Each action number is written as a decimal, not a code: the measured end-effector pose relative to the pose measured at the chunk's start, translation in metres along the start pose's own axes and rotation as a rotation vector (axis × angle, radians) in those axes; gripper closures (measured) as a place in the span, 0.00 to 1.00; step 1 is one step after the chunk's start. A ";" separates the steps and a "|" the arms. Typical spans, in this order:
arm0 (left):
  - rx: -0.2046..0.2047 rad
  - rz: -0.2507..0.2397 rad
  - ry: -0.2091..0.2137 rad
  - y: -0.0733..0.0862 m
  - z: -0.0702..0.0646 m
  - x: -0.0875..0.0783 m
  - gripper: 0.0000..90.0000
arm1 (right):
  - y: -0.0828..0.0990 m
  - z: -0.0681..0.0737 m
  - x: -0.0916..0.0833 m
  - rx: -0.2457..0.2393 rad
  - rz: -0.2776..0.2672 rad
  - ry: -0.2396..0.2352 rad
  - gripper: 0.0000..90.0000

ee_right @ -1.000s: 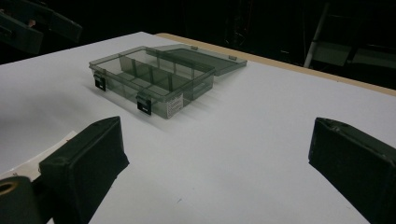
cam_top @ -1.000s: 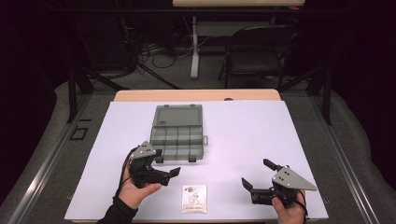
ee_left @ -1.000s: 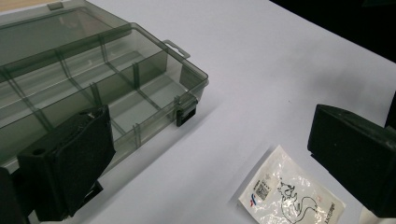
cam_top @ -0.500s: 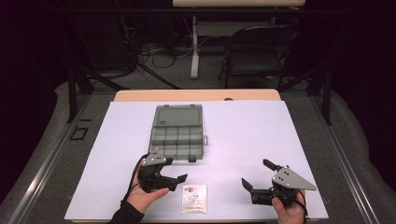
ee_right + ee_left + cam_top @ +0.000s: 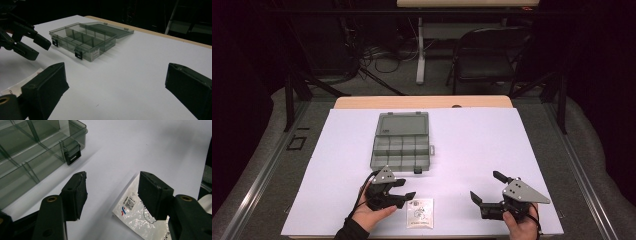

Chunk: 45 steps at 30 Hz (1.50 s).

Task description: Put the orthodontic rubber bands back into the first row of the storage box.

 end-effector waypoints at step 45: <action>0.142 0.155 0.055 0.018 -0.012 0.027 0.98 | 0.001 0.000 0.000 0.000 0.018 -0.012 0.05</action>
Point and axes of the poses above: each handheld gripper's, and its own axes: x roughly forward along the jaws, y roughly out of its underside, z roughly to its left, the point moved 4 cm from there along x, roughly forward along the jaws, and after that the axes turned 1 degree about y, right-handed, at the moved point
